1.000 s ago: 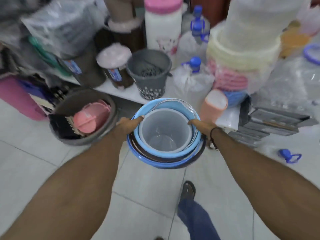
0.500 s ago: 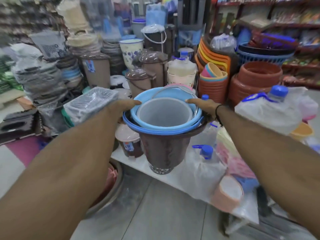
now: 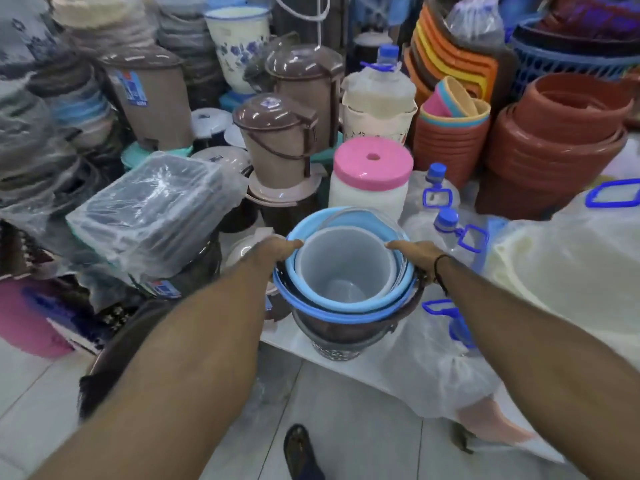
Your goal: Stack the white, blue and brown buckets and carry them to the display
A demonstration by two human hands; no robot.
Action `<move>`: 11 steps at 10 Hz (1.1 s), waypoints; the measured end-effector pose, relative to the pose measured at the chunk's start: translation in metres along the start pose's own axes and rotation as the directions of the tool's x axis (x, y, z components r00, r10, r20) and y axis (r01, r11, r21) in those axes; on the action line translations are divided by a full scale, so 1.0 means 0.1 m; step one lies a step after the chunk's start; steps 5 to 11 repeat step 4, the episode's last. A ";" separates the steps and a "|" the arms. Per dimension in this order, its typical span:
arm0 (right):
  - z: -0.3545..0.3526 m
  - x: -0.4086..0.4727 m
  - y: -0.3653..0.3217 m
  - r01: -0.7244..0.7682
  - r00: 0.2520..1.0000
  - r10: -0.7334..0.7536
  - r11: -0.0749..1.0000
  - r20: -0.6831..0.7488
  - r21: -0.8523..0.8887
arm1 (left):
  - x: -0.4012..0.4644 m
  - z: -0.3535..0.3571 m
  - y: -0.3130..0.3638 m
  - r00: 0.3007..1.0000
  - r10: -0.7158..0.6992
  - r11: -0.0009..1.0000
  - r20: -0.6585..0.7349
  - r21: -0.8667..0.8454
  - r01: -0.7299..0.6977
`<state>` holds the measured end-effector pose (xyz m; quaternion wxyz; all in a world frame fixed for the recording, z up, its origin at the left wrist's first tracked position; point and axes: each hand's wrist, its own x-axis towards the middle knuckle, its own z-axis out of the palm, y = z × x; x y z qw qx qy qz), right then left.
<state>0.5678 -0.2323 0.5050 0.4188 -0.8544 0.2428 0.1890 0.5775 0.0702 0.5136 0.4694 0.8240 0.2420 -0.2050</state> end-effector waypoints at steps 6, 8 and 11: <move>0.55 0.66 0.09 -0.117 0.990 0.134 0.959 0.050 -0.258 | 0.97 0.29 -0.19 0.998 0.004 0.955 0.060 0.294 -0.021; 0.55 0.66 0.09 -0.117 0.990 0.134 0.959 0.050 -0.258 | 0.97 0.29 -0.19 0.998 0.004 0.955 0.060 0.294 -0.021; 0.55 0.66 0.09 -0.117 0.990 0.134 0.959 0.050 -0.258 | 0.97 0.29 -0.19 0.998 0.004 0.955 0.060 0.294 -0.021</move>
